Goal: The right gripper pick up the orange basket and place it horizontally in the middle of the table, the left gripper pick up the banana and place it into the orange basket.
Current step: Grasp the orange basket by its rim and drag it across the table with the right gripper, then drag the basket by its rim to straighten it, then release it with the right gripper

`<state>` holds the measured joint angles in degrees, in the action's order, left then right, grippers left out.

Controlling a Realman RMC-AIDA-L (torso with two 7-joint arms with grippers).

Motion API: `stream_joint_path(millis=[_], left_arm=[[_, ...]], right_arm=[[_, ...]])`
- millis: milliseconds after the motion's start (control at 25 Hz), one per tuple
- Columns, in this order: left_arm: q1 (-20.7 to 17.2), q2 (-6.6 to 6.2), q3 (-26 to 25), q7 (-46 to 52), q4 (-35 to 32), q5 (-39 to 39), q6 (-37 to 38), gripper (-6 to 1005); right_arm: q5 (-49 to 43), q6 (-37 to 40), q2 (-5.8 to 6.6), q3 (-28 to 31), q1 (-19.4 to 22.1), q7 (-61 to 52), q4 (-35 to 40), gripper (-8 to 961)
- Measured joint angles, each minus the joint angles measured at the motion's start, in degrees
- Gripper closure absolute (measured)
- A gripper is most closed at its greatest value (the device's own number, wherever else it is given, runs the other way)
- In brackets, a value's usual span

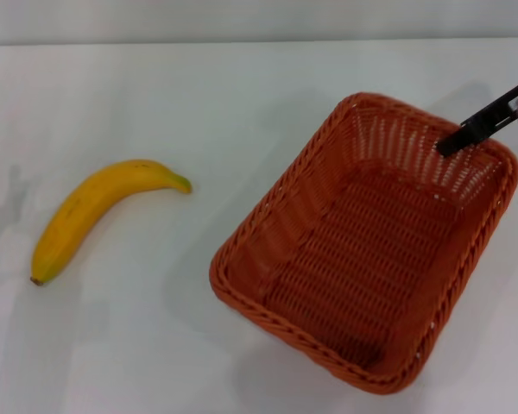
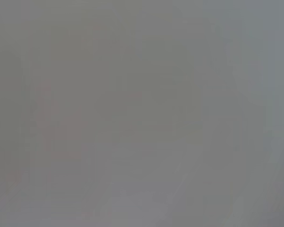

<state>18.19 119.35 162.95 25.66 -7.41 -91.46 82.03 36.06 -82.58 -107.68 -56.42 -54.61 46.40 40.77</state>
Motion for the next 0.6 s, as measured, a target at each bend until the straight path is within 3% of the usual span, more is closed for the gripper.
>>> stream_joint_path(millis=[120,360,600], left_arm=[[0.08,-0.01,0.0,0.0,0.05,-0.08,-0.01,120],[0.26,-0.13,-0.05,0.0,0.22,-0.21,-0.03,120],[0.75,-0.2,-0.09,0.04,1.09,-0.31,-0.02,121]], right_arm=[[0.28,-1.77,1.48,1.7,-0.19,-2.57,-0.27,741],[0.28,-7.91,5.09,11.36,-1.12,-4.9,-3.81,749],[0.45,-10.81,6.5,15.63,-1.18,-8.79,-3.81,777]])
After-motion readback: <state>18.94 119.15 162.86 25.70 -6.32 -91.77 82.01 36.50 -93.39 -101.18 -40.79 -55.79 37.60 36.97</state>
